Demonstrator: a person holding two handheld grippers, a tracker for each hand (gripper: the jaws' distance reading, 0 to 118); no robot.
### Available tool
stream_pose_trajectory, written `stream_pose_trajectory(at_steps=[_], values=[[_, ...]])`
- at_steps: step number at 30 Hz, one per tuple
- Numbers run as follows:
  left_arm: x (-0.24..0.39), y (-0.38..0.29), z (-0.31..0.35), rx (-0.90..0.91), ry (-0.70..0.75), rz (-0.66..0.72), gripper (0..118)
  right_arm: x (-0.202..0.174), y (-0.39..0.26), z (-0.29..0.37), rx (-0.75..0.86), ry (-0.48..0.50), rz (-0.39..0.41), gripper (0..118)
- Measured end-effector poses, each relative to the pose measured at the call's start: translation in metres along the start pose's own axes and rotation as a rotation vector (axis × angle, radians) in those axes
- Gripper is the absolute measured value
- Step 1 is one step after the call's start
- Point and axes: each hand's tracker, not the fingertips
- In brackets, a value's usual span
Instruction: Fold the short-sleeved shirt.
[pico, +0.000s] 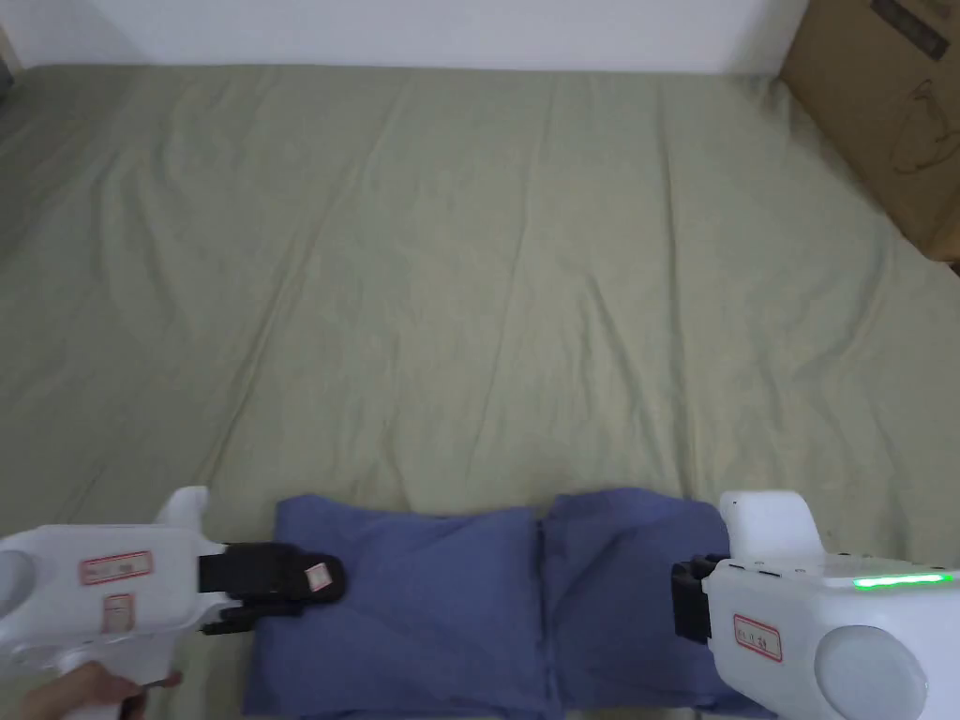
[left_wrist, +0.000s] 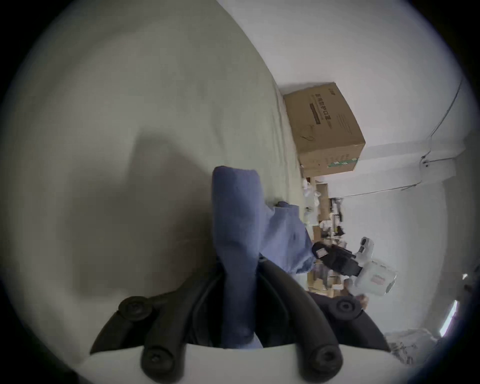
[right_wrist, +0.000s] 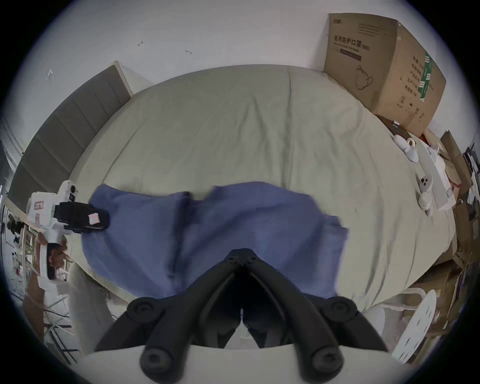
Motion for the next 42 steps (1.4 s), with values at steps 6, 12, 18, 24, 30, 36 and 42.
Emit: stream_pose_trajectory(at_steps=[6,12,18,24,30,36,42], values=[[-0.033,0.013,0.071,0.047,0.192,0.027,10,-0.018,0.000,-0.008,-0.012,0.022,0.025,0],[-0.013,0.012,0.075,0.065,0.230,0.045,10,-0.023,-0.003,-0.011,-0.028,0.032,0.047,0],[0.060,0.012,0.069,0.100,0.228,0.063,10,-0.009,-0.005,-0.009,-0.038,0.011,0.045,0],[0.154,0.005,0.013,0.038,0.111,-0.041,10,0.013,-0.006,-0.006,-0.028,-0.006,-0.005,0],[0.196,-0.005,-0.100,-0.161,0.029,-0.103,10,0.037,-0.013,-0.005,-0.021,-0.019,-0.073,0],[0.180,-0.013,-0.171,-0.229,0.047,-0.089,70,0.058,-0.024,-0.006,-0.050,-0.031,-0.112,0],[0.166,-0.011,-0.111,-0.117,0.088,-0.132,97,0.061,-0.027,-0.013,-0.064,-0.049,-0.090,0]])
